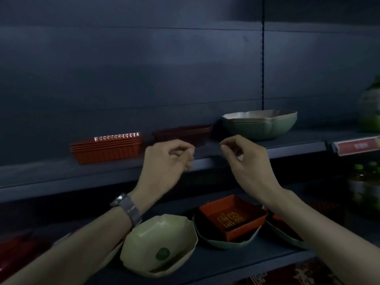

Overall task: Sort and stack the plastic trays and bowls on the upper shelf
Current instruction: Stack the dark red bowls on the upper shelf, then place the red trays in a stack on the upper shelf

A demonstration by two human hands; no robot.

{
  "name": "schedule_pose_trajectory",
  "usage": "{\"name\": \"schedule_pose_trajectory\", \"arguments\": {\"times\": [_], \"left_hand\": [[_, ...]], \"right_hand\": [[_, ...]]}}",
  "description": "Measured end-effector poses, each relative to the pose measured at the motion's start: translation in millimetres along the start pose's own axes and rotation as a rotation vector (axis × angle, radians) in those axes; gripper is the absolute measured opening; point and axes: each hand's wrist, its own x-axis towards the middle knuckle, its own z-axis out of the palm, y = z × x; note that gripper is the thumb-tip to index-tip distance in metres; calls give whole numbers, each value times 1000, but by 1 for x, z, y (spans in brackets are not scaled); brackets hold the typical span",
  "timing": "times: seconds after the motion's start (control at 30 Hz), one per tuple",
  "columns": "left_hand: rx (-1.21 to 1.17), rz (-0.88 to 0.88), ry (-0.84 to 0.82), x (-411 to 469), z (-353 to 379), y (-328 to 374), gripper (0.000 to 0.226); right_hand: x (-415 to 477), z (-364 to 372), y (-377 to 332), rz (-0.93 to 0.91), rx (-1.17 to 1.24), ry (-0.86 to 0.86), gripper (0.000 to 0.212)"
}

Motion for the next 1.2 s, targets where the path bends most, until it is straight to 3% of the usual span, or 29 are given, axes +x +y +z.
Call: {"name": "schedule_pose_trajectory", "arguments": {"times": [0.27, 0.43, 0.63, 0.87, 1.07, 1.2], "left_hand": [[25, -126, -238, -74, 63, -31, 12], [197, -223, -413, -98, 95, -81, 13], [299, -408, -395, -109, 134, -123, 36], [316, -476, -380, -112, 165, -151, 28], [295, -469, -462, -112, 180, -163, 42], [306, -441, -429, -114, 182, -163, 18]], "right_hand": [[-86, -19, 40, 109, -3, -62, 8], [-129, -24, 111, 289, -219, -178, 12], [-164, -13, 172, 524, -258, -317, 42], [-166, 7, 203, 650, -274, -367, 63], [-159, 10, 220, 685, -296, -476, 59], [-156, 10, 226, 709, -212, -470, 51]]}}
